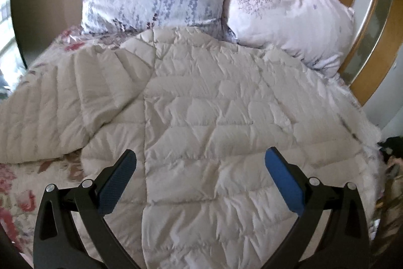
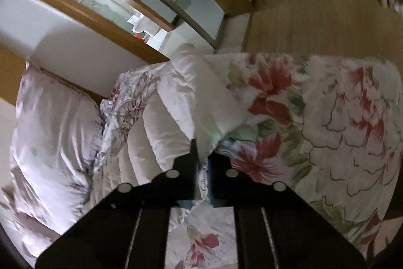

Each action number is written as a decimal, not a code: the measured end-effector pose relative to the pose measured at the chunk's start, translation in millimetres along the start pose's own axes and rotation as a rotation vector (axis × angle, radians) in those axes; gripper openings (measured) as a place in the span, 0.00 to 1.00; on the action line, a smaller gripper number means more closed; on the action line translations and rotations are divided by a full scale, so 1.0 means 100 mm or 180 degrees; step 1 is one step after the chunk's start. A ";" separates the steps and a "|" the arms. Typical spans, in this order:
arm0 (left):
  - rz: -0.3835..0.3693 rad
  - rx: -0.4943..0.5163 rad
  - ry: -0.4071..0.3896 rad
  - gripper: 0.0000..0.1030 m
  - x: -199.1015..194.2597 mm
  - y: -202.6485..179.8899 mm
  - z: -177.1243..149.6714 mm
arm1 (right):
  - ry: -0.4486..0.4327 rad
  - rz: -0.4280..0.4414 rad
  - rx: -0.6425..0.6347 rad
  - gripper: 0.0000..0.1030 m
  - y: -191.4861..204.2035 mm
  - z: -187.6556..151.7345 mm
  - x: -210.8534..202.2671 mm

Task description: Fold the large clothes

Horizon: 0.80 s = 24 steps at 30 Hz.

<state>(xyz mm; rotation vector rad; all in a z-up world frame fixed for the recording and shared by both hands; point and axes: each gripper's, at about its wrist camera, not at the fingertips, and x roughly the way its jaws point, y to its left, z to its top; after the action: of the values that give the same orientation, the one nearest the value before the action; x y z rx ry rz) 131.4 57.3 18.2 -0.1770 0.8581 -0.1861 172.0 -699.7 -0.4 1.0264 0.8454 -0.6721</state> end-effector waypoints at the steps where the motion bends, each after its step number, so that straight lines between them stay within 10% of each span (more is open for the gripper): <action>1: -0.0067 -0.0057 0.0034 0.99 0.02 0.04 0.02 | -0.0057 -0.0048 -0.0133 0.05 0.08 -0.02 -0.02; 6: -0.0358 -0.0219 -0.0011 0.99 0.05 0.14 0.08 | -0.0279 -0.0011 -0.0866 0.05 0.68 -0.27 -0.22; 12: -0.0848 -0.0433 -0.0246 0.99 -0.03 0.20 0.21 | -0.0154 0.0741 -0.1817 0.04 1.67 -1.07 -0.42; 18: -0.1378 -0.0717 -0.0157 0.99 0.08 0.19 0.40 | 0.0436 0.1434 -0.2626 0.04 2.30 -2.40 -0.43; 24: -0.1803 -0.1012 0.0151 0.99 0.40 0.03 0.53 | 0.1267 0.1490 -0.3064 0.04 2.46 -3.58 -0.05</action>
<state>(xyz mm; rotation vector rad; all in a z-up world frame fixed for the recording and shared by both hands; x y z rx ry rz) 198.1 55.3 22.6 -0.7172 0.8653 -0.5848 268.1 -276.4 18.5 0.4268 1.0578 0.3584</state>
